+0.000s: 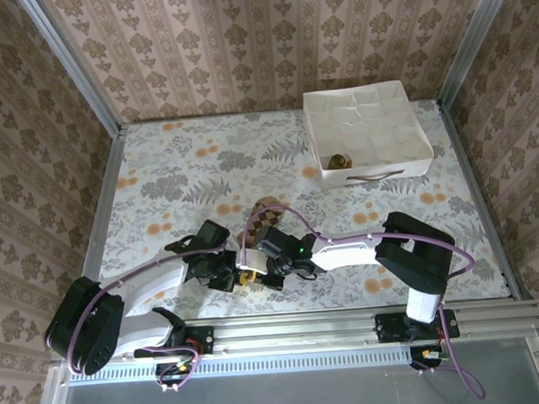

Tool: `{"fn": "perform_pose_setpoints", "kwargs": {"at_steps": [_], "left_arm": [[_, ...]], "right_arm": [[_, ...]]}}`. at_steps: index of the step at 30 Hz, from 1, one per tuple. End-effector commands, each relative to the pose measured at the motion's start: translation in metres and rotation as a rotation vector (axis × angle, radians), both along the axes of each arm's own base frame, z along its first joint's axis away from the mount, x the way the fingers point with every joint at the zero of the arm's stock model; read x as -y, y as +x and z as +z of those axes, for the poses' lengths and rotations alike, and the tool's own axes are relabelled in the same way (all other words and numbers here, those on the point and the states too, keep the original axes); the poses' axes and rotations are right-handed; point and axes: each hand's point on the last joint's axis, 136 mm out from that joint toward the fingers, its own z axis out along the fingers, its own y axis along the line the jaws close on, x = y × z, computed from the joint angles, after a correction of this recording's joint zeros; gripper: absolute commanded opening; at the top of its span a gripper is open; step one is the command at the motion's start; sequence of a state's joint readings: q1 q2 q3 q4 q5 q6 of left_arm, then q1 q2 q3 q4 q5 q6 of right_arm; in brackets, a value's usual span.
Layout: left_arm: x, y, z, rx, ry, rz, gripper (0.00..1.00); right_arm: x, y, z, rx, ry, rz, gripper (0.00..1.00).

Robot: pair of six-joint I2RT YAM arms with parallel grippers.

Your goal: Roll the socks

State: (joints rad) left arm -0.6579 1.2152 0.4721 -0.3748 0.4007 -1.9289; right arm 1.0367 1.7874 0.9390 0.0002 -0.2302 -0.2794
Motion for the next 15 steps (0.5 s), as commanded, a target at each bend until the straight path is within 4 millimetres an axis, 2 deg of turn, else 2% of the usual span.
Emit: {"fn": "perform_pose_setpoints", "kwargs": {"at_steps": [1,6,9,15], "left_arm": [[-0.019,-0.004,-0.006,0.030,0.099,-0.041,0.13],[-0.021,0.006,0.006,0.126,0.077,-0.089,0.41],[-0.022,0.008,0.008,0.164,0.053,-0.095,0.50],[-0.022,0.021,0.021,0.309,0.030,-0.105,0.51]], "right_arm": [[0.005,0.013,-0.011,-0.123,-0.015,-0.103,0.00],[0.020,0.013,-0.025,-0.274,-0.044,-0.160,0.00],[0.028,0.012,-0.035,-0.338,-0.072,-0.183,0.00],[0.041,0.016,-0.055,-0.434,-0.149,-0.257,0.00]]}}
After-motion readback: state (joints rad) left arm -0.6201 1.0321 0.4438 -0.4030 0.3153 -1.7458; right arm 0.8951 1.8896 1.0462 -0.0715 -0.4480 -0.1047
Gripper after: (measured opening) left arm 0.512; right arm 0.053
